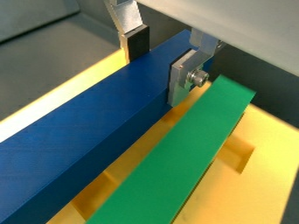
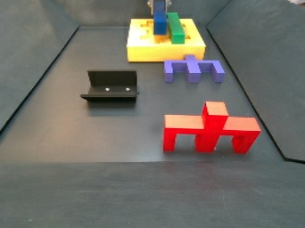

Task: Pick up the blue object. Move up. Move to above the board. Insert the blue object.
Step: Insert the blue object.

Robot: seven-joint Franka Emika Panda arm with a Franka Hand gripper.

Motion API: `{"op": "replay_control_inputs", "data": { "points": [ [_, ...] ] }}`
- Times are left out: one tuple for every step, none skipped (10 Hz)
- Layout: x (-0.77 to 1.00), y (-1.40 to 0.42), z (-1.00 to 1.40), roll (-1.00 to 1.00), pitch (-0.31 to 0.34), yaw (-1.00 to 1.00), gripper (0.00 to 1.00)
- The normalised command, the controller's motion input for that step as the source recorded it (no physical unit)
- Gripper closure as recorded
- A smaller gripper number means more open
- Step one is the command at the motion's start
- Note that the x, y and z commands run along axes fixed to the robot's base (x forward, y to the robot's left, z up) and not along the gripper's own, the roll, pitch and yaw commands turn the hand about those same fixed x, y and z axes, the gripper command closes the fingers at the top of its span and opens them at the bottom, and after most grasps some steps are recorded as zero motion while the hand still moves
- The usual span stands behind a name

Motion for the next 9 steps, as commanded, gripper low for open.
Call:
{"op": "replay_control_inputs", "data": {
  "points": [
    [0.02, 0.0, -0.53, 0.0, 0.0, 0.09, 1.0],
    [0.23, 0.0, -0.45, -0.13, -0.001, 0.06, 1.0],
    [0.22, 0.0, -0.44, -0.03, 0.0, 0.03, 1.0],
    [0.22, 0.0, -0.45, -0.01, 0.0, 0.0, 1.0],
    [0.33, 0.0, -0.3, -0.03, 0.0, 0.0, 1.0],
    [0.36, 0.0, -0.32, 0.0, 0.0, 0.0, 1.0],
    [0.46, -0.01, -0.27, 0.0, 0.0, 0.0, 1.0],
    [0.51, -0.03, -0.24, 0.0, 0.0, -0.06, 1.0],
    [0.34, 0.0, -0.29, 0.0, 0.0, 0.0, 1.0]
  ]
}}
